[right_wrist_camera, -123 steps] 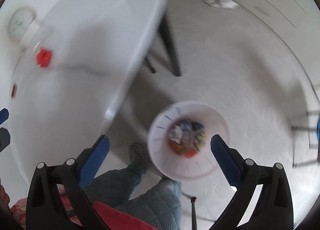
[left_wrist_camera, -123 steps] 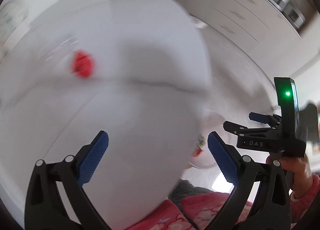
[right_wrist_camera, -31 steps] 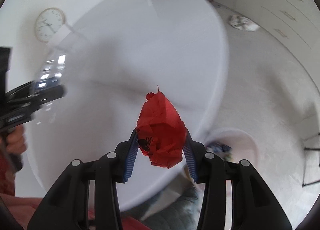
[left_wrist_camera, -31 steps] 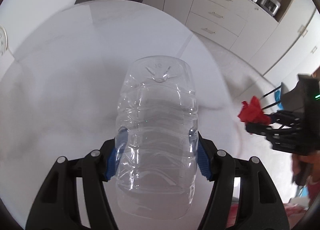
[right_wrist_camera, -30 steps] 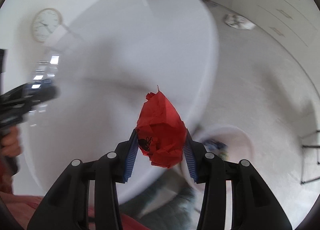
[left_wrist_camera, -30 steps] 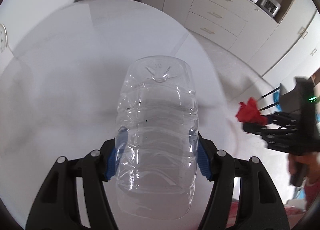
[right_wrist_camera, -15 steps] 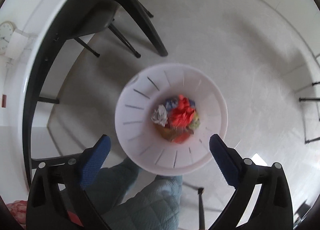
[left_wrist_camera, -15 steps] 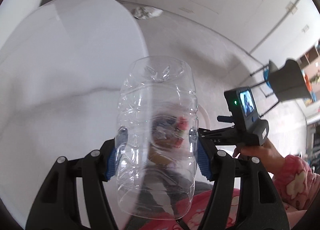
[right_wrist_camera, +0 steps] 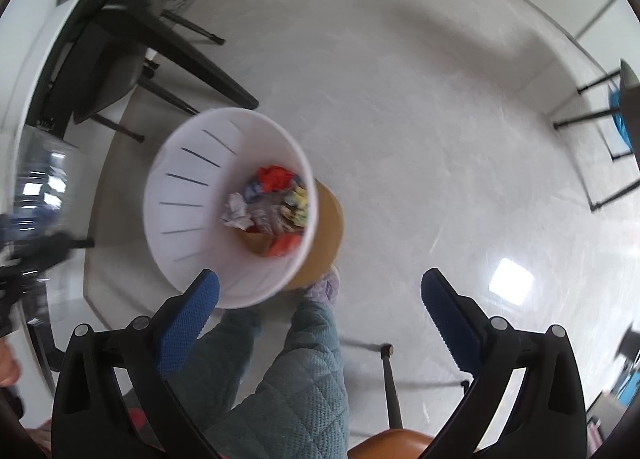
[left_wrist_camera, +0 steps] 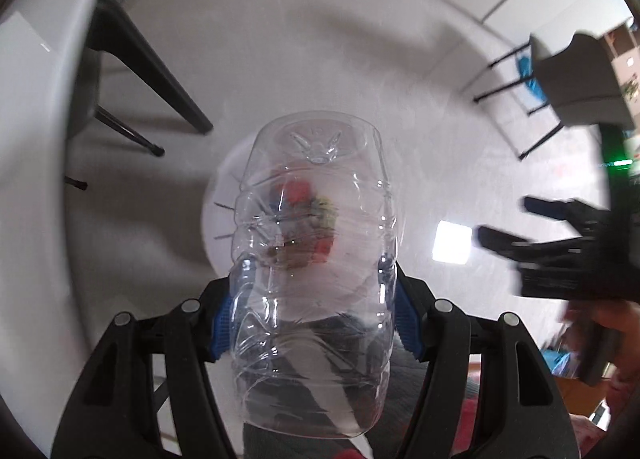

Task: Collect trash
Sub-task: 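Carry red paper and bottle over the pink bin and open both grippers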

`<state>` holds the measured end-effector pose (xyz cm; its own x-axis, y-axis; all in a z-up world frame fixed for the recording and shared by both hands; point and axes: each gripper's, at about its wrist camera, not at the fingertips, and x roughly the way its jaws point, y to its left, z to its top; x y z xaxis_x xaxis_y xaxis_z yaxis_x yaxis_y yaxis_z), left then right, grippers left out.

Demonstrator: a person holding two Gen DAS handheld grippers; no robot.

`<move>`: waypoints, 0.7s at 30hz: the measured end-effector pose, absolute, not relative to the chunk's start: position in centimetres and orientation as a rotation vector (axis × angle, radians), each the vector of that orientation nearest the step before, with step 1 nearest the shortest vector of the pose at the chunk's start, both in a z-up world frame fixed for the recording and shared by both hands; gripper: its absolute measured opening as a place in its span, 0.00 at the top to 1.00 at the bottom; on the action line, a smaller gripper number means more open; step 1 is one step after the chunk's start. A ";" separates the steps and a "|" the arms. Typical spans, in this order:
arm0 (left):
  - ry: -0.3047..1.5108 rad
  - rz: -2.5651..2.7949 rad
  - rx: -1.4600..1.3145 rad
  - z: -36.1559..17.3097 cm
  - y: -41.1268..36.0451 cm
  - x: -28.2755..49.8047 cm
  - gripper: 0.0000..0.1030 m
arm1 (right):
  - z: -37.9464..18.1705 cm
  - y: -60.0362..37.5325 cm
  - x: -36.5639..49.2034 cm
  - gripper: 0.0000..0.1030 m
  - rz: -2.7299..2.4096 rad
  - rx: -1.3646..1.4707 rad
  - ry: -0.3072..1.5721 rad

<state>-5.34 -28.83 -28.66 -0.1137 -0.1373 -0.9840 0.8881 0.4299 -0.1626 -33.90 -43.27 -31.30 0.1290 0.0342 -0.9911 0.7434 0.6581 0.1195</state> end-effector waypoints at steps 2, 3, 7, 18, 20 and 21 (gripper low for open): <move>1.434 -0.996 0.767 -31.5 -29.4 -5.7 0.40 | -31.8 -43.4 -34.7 0.03 -0.591 0.727 1.373; 1.444 -0.987 0.782 -32.8 -29.6 -5.7 0.40 | -32.2 -43.3 -34.7 0.03 -0.591 0.726 1.378; 1.486 -0.974 0.832 -36.3 -30.6 -6.7 0.32 | -33.1 -43.3 -35.0 0.03 -0.578 0.725 1.390; 1.476 -0.973 0.809 -33.9 -30.6 -7.3 0.15 | -31.5 -43.2 -35.2 0.03 -0.581 0.711 1.361; 1.455 -0.978 0.774 -32.0 -30.2 -7.2 0.15 | -30.5 -43.2 -34.8 0.03 -0.584 0.697 1.345; 1.440 -0.976 0.749 -30.5 -30.0 -7.0 0.15 | -30.1 -43.2 -34.5 0.03 -0.583 0.688 1.340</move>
